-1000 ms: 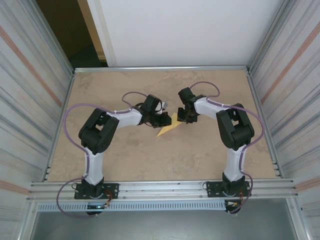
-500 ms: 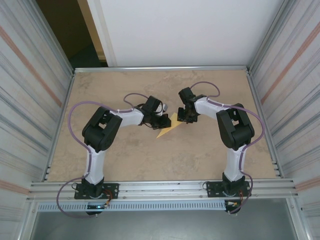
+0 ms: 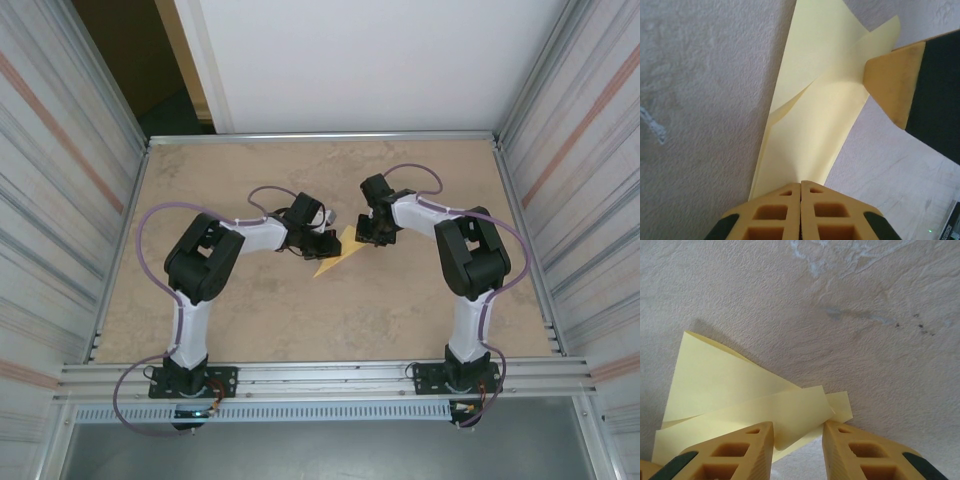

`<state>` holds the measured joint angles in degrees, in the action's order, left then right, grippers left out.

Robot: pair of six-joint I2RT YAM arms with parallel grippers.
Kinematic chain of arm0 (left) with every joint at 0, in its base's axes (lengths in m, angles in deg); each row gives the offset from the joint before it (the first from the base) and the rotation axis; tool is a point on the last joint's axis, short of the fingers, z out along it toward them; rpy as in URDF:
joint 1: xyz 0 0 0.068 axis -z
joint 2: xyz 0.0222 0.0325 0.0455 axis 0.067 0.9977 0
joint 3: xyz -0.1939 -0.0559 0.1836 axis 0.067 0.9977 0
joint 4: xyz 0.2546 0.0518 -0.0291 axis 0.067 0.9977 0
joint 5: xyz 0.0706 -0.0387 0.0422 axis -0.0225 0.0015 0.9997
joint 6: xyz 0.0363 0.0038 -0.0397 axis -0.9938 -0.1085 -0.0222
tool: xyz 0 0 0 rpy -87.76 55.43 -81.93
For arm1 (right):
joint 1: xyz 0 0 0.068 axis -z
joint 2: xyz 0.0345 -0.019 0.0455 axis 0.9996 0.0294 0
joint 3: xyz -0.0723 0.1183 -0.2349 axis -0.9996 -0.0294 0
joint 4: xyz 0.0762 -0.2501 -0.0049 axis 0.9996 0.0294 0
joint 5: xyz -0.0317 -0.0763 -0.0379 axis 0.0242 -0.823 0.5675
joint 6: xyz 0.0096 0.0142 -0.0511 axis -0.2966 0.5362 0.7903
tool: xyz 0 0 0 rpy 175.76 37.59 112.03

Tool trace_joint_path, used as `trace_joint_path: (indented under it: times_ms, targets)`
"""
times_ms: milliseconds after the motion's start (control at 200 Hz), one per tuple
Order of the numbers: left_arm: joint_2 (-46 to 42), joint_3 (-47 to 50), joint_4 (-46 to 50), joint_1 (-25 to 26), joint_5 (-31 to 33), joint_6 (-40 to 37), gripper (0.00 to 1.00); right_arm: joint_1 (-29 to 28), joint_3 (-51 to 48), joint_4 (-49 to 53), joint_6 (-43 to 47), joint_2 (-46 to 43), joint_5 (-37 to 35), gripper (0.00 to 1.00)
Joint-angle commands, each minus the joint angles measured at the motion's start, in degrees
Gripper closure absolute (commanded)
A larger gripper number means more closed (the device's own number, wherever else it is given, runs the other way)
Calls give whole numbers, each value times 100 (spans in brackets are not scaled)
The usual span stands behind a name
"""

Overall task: Fold a paper plane with a square sheet of paper (pick it up from the middle)
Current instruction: Fold the wing for the fifth time at the center of the table.

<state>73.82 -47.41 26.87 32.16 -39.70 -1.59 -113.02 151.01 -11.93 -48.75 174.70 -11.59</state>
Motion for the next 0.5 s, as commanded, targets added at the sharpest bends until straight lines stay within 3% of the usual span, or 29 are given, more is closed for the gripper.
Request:
trace_joint_path:
  times_ms: [0, 215, 496]
  targets:
    - [337, 137, 604, -19, 57, -379, 93, 82, -193, -177, 113, -167, 390, 66]
    - [494, 177, 821, -4, 231, -547, 94, 0, -523, -790, 59, -1189, 943, 63]
    - [540, 165, 826, 13, 268, -548, 95, -332, -692, -1128, -415, -768, 1079, 87]
